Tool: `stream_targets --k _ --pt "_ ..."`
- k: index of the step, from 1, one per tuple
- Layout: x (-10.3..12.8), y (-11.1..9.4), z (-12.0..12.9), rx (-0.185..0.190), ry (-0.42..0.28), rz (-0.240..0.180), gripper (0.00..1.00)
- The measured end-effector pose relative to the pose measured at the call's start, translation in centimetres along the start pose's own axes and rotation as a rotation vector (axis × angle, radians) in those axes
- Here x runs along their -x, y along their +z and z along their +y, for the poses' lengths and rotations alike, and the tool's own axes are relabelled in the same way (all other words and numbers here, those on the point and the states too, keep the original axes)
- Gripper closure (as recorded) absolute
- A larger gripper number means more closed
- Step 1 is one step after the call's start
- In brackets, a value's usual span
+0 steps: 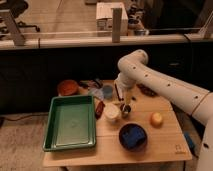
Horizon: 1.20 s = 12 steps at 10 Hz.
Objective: Place apple in paper cup
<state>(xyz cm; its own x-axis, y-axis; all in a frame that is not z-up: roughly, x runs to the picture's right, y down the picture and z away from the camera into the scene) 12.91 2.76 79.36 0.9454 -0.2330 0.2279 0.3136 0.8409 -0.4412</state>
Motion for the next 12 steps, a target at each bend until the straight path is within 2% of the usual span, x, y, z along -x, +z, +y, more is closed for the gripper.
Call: stream_targets --k 1,7,9,12 --pt "-1.3 0.2 0.9 0.005 0.014 0.000 0.20" --pt "-5.7 1.7 3.1 0.036 0.067 0.003 0.20" --pt "-8.3 2.7 4.2 0.059 0.110 0.005 0.20" --pt "-9.5 4.5 5.0 0.087 0.140 -0.002 0.20"
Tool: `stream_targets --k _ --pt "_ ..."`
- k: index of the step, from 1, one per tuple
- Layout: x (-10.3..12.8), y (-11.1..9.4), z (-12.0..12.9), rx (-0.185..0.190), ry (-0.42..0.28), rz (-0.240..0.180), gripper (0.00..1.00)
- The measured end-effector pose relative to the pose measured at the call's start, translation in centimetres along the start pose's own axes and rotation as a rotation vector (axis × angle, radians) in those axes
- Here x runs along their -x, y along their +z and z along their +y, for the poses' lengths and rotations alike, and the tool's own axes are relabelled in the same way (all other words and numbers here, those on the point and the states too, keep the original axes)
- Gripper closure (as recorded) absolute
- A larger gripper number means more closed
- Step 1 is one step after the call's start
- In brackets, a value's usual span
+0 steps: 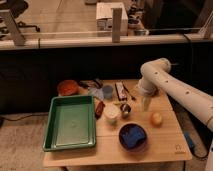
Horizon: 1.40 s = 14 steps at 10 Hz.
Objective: Place apple in paper cup
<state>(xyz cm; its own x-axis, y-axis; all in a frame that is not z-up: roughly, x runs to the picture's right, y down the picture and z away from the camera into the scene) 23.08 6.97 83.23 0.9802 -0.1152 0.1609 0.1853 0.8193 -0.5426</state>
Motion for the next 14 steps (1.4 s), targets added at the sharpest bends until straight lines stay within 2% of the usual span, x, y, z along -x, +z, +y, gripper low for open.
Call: stream_targets --k 6,9,14 --pt "-2.8 3.6 2.4 0.045 0.088 -0.026 0.20" --pt "-4.6 4.1 4.0 0.053 0.128 -0.031 0.20" --pt "-6.8 5.2 5.4 0.072 0.147 -0.040 0.20"
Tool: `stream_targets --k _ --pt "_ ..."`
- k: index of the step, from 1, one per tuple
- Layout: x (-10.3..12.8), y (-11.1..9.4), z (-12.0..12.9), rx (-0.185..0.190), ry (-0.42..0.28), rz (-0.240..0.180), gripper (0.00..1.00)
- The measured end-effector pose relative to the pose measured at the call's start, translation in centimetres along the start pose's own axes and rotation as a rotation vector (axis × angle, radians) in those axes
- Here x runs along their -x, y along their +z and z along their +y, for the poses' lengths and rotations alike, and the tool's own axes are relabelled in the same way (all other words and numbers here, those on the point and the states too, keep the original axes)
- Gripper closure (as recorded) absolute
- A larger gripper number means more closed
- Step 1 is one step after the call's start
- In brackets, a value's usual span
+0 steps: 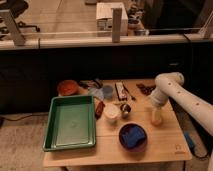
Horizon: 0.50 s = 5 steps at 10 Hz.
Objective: Place apple in paper cup
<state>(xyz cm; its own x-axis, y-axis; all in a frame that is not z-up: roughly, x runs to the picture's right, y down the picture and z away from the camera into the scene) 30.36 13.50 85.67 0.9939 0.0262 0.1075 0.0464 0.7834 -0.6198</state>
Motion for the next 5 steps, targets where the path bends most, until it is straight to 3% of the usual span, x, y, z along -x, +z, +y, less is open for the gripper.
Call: stream_targets --k 3,5 --pt "-0.85 0.78 0.69 0.017 0.010 0.001 0.20" --pt "-1.13 1.09 1.07 0.020 0.011 0.004 0.30"
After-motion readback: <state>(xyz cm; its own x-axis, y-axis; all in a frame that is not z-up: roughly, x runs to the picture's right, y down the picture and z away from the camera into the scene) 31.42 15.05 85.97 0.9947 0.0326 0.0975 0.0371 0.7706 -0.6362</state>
